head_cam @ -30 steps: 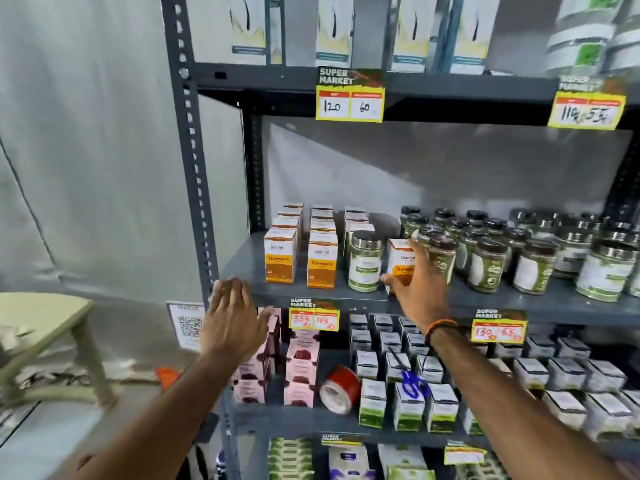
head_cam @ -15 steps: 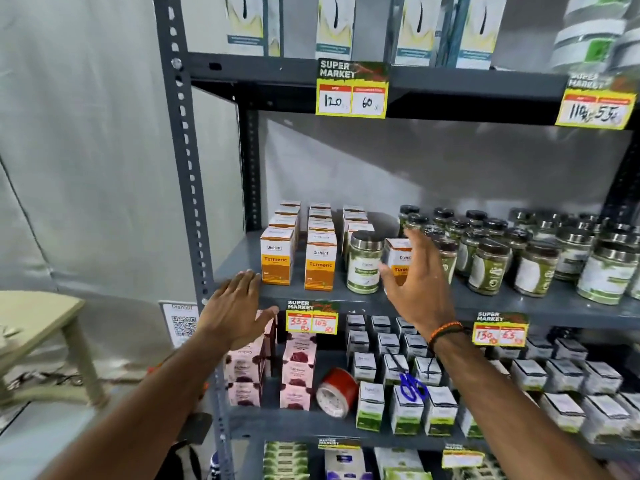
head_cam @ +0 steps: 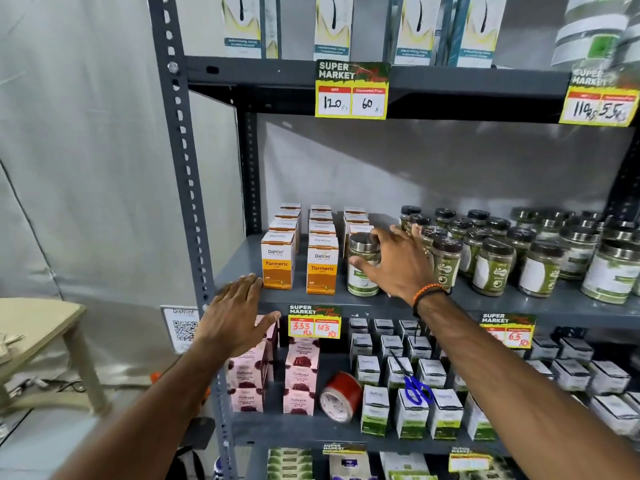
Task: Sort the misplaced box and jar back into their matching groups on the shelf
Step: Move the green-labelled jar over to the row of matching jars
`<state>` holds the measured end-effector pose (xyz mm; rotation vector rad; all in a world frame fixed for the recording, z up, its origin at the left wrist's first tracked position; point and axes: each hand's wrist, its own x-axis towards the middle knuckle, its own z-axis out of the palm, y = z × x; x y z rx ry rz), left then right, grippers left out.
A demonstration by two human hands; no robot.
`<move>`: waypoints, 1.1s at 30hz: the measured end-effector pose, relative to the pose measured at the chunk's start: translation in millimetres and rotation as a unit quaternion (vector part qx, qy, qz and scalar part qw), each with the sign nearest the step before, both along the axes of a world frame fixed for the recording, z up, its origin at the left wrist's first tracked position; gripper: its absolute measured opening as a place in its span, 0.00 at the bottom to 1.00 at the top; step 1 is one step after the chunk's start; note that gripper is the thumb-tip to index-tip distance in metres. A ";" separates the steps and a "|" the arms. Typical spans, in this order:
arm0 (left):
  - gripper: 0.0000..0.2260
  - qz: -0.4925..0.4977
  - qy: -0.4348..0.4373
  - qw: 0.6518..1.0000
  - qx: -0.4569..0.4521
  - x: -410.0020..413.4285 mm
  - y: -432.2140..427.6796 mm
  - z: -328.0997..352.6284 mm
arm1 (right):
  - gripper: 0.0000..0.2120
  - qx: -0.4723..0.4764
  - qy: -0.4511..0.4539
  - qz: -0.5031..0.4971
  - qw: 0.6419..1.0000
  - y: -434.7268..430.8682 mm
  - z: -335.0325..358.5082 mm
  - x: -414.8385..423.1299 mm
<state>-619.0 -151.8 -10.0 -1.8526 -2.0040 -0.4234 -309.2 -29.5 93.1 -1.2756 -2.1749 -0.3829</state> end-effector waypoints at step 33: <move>0.23 -0.143 -0.046 0.979 0.139 433.4 -5.7 48.9 | 0.29 0.051 0.347 0.011 0.937 -18.9 -1.9 486.9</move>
